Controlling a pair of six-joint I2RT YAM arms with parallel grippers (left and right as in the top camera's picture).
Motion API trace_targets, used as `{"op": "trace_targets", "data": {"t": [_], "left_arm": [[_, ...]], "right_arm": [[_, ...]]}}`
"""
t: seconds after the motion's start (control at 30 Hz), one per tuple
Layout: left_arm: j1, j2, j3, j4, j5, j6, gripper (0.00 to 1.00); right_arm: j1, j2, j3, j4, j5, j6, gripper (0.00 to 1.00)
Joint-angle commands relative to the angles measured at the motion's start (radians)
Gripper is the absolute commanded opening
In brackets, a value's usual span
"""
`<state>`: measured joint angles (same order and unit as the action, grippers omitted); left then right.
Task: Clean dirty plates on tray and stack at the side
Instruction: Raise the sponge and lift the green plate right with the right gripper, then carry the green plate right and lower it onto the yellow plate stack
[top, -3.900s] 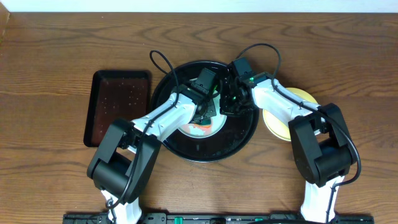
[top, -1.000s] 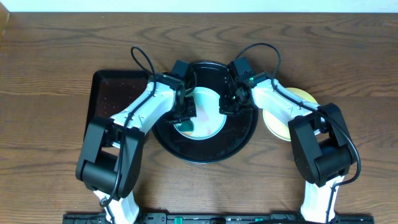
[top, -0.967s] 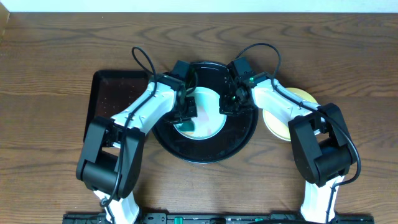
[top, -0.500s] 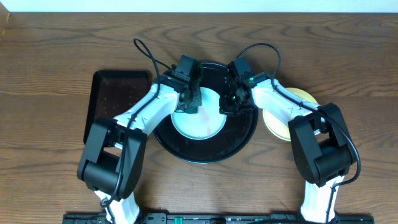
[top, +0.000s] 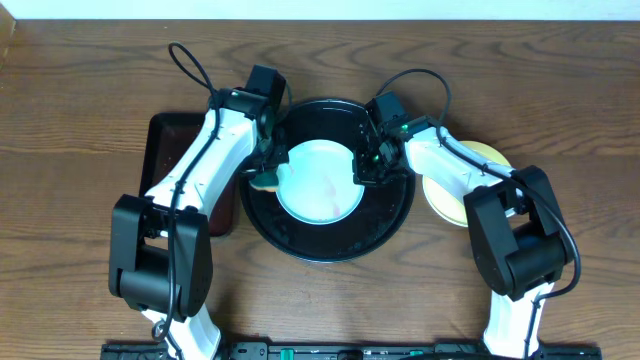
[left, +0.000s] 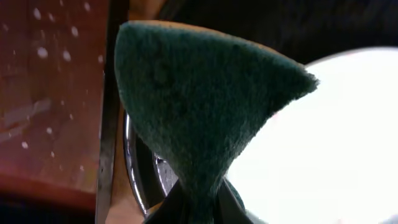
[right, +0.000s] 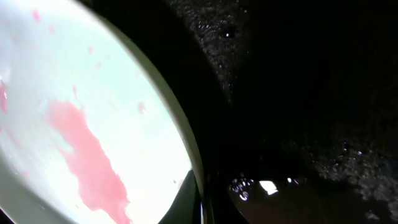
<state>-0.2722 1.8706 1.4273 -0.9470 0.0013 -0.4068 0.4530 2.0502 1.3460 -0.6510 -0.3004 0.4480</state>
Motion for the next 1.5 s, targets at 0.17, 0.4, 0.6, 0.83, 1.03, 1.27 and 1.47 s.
{"op": "trace_targets", "data": {"t": [0.17,0.4,0.6,0.83,1.03,1.27,1.47], "left_arm": [[-0.002,-0.021,0.014,-0.017,0.017,0.025,0.07],[-0.002,-0.021,0.013,-0.017,0.017,0.025,0.07],[-0.002,-0.021,0.010,-0.016,0.017,0.025,0.07],[-0.002,-0.021,0.010,-0.016,0.017,0.025,0.07],[-0.002,-0.021,0.010,-0.016,0.017,0.025,0.08],[-0.002,-0.021,0.010,-0.016,0.017,0.025,0.08],[-0.002,-0.021,0.010,-0.016,0.017,0.025,0.07]], "right_arm": [[0.056,-0.220,-0.037,-0.130,0.369,-0.102,0.01],[0.145,-0.366,-0.037,-0.182,0.679,-0.101,0.01],[0.236,-0.433,-0.037,-0.198,0.984,-0.085,0.01],[0.371,-0.441,-0.037,-0.199,1.325,-0.086,0.01],[0.472,-0.441,-0.037,-0.199,1.527,-0.085,0.01],[0.486,-0.441,-0.037,-0.203,1.557,-0.085,0.01],[0.485,-0.441,-0.037,-0.230,1.556,-0.022,0.01]]}}
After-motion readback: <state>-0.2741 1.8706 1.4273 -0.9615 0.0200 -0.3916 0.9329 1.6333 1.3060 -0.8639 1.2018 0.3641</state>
